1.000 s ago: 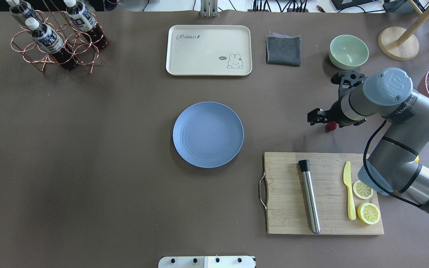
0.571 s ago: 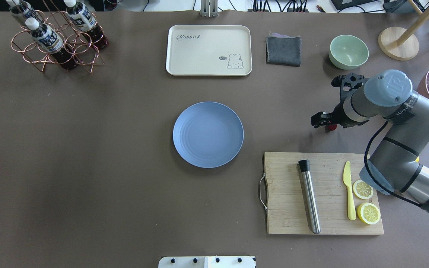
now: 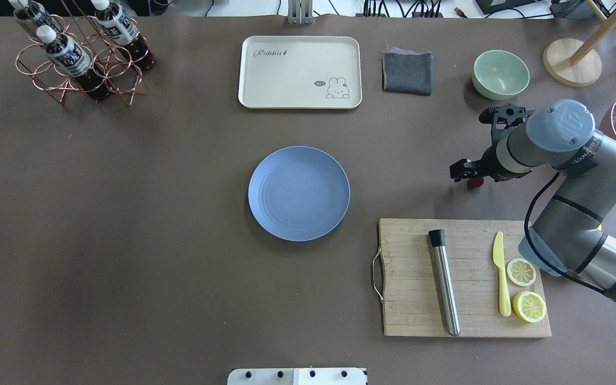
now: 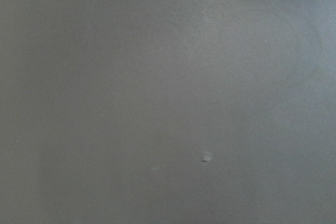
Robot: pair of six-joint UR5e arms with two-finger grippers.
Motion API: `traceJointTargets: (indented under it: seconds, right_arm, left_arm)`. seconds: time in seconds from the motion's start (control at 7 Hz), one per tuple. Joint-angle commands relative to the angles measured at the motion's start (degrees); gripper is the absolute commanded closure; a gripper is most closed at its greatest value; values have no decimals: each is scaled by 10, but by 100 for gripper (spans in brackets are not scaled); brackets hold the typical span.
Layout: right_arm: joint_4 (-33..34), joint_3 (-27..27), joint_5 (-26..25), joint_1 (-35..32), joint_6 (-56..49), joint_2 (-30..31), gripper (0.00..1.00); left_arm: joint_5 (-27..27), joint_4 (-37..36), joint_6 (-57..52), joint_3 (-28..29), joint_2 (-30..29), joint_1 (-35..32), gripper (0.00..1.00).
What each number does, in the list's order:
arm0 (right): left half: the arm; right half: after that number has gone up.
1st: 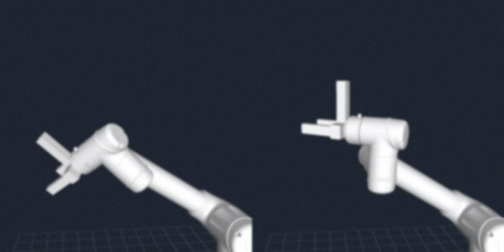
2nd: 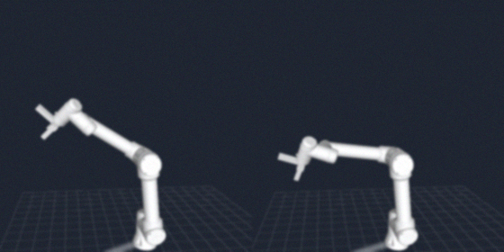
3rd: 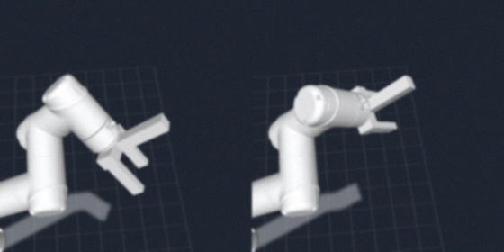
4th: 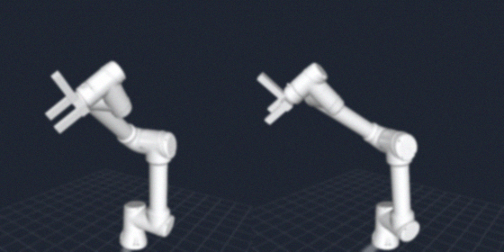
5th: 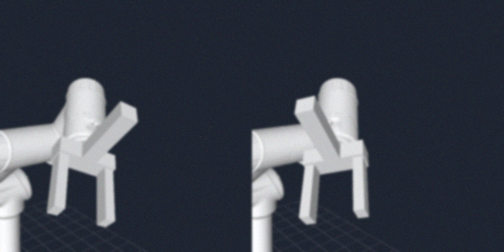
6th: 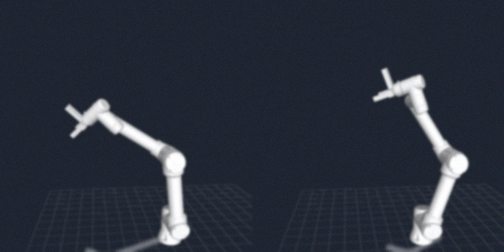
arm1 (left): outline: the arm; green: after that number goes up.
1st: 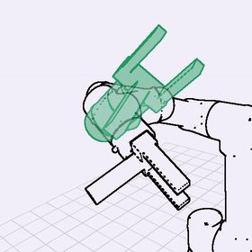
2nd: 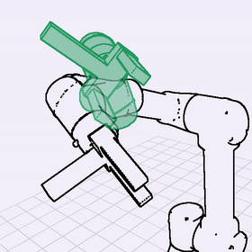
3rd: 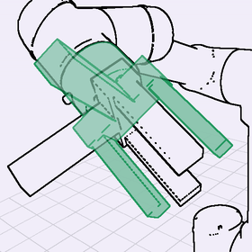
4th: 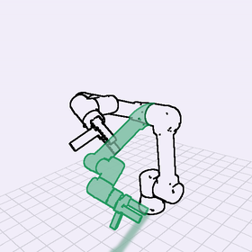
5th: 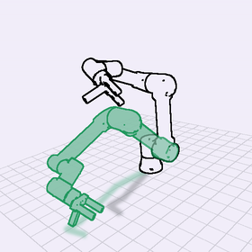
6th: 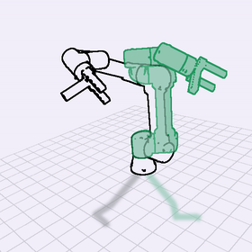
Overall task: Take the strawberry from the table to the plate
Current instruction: 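Lower the right gripper onto the red strawberry and close it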
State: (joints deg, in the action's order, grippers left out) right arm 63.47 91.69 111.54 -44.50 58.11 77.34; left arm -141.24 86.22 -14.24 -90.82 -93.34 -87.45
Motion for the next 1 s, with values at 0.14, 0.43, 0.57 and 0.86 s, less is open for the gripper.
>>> traceJointTargets:
  seconds: [0.14,0.43,0.57,0.86]
  right_arm:
    - [-6,9,3,-1,8,6,74]
    - [-7,10,3,-1,8,16,81]
    - [1,23,3,-1,8,12,100]
    - [85,57,10,-4,47,-33,100]
  left_arm:
    - [0,0,0,-1,-1,0,1]
    - [0,0,0,-2,-1,0,1]
    - [0,0,0,-3,-1,0,1]
    - [1,-1,0,-2,-1,1,1]
